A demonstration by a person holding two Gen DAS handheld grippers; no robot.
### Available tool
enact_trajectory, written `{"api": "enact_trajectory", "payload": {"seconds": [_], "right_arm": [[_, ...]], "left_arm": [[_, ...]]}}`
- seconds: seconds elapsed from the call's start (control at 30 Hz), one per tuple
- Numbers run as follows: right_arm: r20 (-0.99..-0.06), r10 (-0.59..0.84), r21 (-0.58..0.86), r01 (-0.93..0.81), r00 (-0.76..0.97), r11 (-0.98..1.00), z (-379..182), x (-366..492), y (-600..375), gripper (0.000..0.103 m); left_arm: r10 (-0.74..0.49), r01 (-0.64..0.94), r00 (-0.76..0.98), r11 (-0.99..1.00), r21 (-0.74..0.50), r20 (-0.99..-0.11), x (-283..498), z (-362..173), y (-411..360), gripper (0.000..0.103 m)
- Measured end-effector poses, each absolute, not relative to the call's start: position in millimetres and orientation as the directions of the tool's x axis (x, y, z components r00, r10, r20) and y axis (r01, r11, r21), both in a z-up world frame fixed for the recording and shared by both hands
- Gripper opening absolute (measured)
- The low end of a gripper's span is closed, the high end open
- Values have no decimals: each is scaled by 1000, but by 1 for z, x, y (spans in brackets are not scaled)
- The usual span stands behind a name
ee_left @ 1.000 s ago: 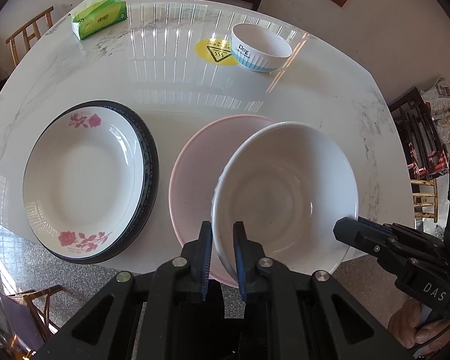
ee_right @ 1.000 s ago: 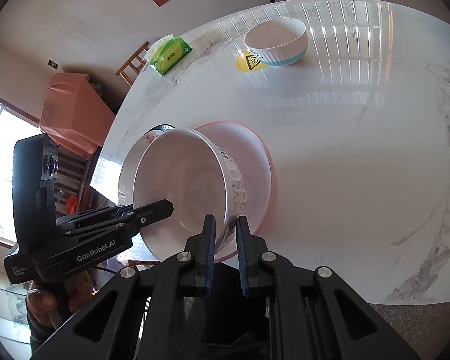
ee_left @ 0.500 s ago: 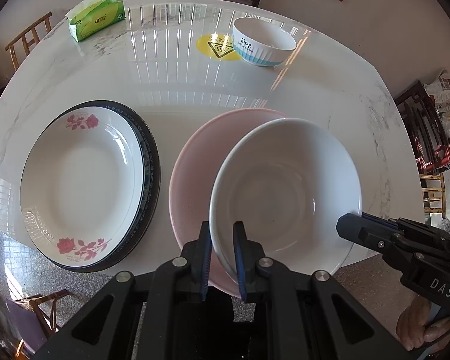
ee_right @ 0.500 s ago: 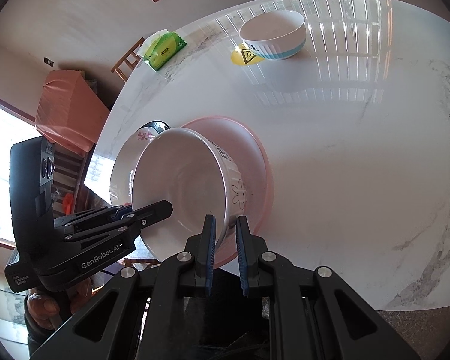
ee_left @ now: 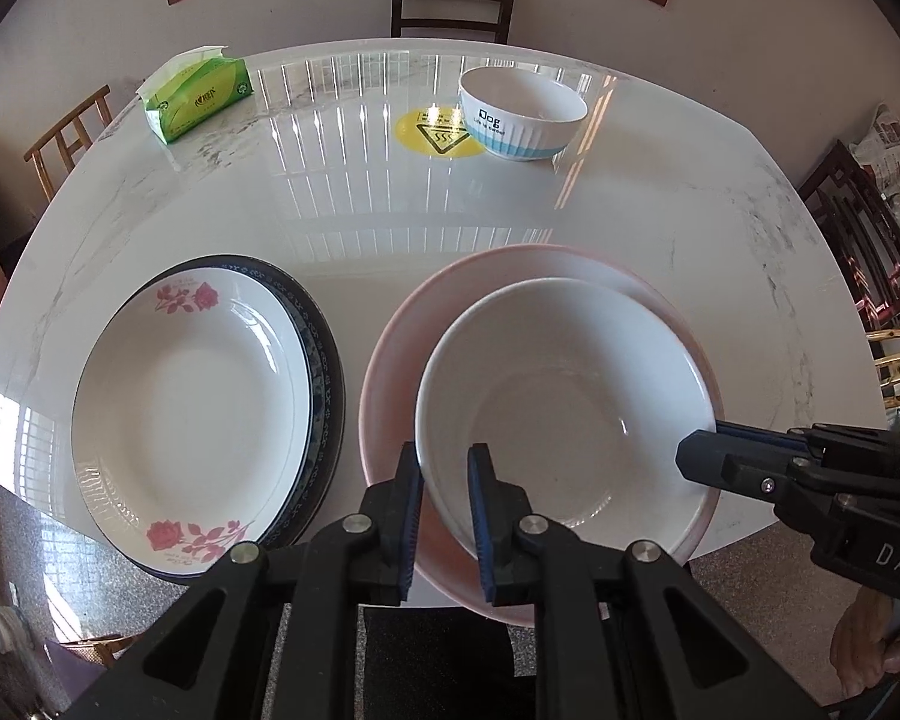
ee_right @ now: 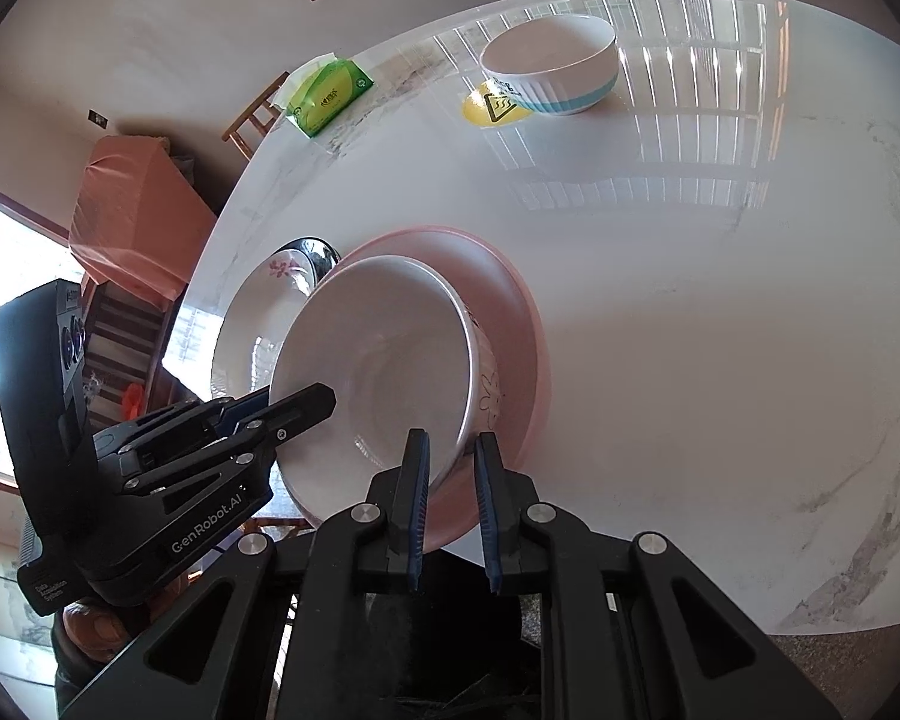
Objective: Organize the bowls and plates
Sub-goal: 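Lower the white bowl into the pink bowl and open both grippers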
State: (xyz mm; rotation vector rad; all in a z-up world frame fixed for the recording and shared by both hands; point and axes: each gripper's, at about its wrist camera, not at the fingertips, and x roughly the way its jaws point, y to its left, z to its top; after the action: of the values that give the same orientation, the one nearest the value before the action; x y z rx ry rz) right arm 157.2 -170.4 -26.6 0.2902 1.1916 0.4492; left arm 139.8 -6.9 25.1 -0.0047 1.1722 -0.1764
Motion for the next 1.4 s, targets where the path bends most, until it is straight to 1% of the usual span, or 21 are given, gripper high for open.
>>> {"api": "enact_trajectory", "payload": {"seconds": [0.1, 0.4, 0.53, 0.63, 0.7, 0.8, 0.87, 0.97, 1.03, 1.2, 1.33, 1.4], "right_arm": [[-821, 487, 449, -191, 298, 873, -27, 157, -171, 17], [-799, 500, 447, -225, 334, 866, -26, 150, -172, 17], [-767, 542, 493, -225, 343, 840, -26, 149, -177, 18], [-750, 555, 513, -213, 360, 831, -25, 150, -182, 19], [-745, 560, 517, -215, 363, 828, -25, 151, -184, 22], [-733, 562, 517, -225, 382, 826, -24, 152, -188, 22], [-733, 547, 498, -228, 405, 836, -22, 153, -191, 22], [-748, 481, 415, -243, 458, 877, -19, 154, -196, 28], [-747, 460, 390, -245, 480, 888, -19, 156, -200, 28], [-737, 439, 370, -236, 514, 899, -22, 164, -211, 28], [-737, 443, 389, -216, 510, 895, -30, 174, -221, 28], [-738, 446, 397, -208, 507, 894, -35, 178, -224, 30]], "left_arm": [[-128, 147, 405, 986, -74, -905, 139, 26, -6, 19], [-94, 176, 486, 984, -7, -869, 133, 24, -11, 19], [-65, 185, 547, 982, 45, -834, 131, 29, -13, 19], [-60, 189, 574, 980, 61, -816, 130, 33, -13, 19], [-55, 190, 596, 979, 75, -801, 129, 35, -13, 20], [-46, 192, 619, 977, 94, -784, 128, 37, -13, 20], [-43, 189, 632, 977, 100, -774, 128, 39, -13, 20], [-38, 194, 647, 974, 116, -762, 129, 41, -15, 20], [-32, 194, 660, 973, 129, -751, 130, 42, -17, 20], [-11, 199, 681, 965, 170, -733, 136, 43, -23, 21], [3, 203, 690, 959, 198, -724, 143, 44, -27, 21], [8, 203, 690, 958, 204, -724, 147, 43, -30, 21]]}}
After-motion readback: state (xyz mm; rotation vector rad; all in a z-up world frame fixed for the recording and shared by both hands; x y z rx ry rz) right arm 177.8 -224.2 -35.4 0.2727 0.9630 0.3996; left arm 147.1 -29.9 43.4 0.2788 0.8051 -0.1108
